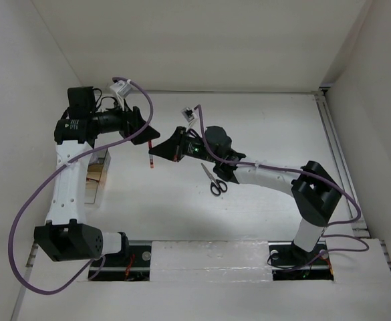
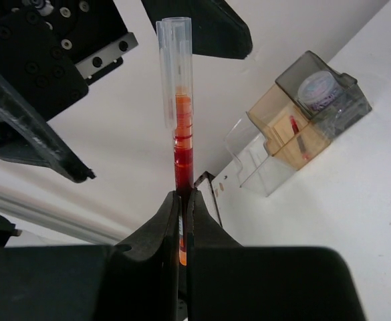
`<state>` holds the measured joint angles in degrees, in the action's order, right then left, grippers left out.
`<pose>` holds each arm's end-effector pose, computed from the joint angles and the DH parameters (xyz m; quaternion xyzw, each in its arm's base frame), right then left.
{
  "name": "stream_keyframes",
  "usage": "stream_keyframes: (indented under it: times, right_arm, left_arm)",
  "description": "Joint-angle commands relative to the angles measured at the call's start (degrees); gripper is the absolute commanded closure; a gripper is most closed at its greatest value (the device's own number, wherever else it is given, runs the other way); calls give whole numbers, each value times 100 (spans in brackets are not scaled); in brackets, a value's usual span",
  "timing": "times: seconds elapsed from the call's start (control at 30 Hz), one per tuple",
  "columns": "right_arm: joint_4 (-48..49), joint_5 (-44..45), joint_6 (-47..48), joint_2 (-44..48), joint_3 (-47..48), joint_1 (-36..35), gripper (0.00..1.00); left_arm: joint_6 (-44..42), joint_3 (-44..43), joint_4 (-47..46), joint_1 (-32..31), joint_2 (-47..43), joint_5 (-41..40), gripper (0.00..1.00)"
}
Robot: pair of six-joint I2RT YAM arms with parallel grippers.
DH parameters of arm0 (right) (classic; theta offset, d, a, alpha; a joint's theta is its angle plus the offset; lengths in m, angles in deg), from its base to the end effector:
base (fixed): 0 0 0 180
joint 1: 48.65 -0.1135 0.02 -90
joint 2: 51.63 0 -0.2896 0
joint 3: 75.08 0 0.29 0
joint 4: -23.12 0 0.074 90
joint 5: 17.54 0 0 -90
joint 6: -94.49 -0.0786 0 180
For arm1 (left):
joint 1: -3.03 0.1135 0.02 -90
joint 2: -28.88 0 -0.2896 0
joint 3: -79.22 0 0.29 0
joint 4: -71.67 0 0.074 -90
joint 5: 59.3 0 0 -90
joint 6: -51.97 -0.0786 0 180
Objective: Sort the stationery into containers
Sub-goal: Pass the stationery from the right arm to the left
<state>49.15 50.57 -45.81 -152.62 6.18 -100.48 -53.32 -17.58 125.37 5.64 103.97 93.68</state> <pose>0.2824 0.4067 0.3160 -0.1502 0.6531 0.6485 0.3611 0.3108 -0.0559 0.4425 0.3341 0.7132 -0.3869 0.4795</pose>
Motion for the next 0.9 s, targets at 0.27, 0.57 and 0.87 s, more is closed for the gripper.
stream_keyframes:
  times: [0.27, 0.57, 0.87]
  right_arm:
    - [1133, -263, -287, -35, 354, -37, 100]
    - [1071, -202, -287, -88, 354, -37, 93]
    - [589, 53, 55, 245, -215, -37, 0]
  left_arm:
    - [-115, 119, -36, -15, -100, 153, 42]
    - [-167, 66, 78, -15, -100, -57, 100]
    - [-1142, -180, 114, -15, -109, -1884, 100]
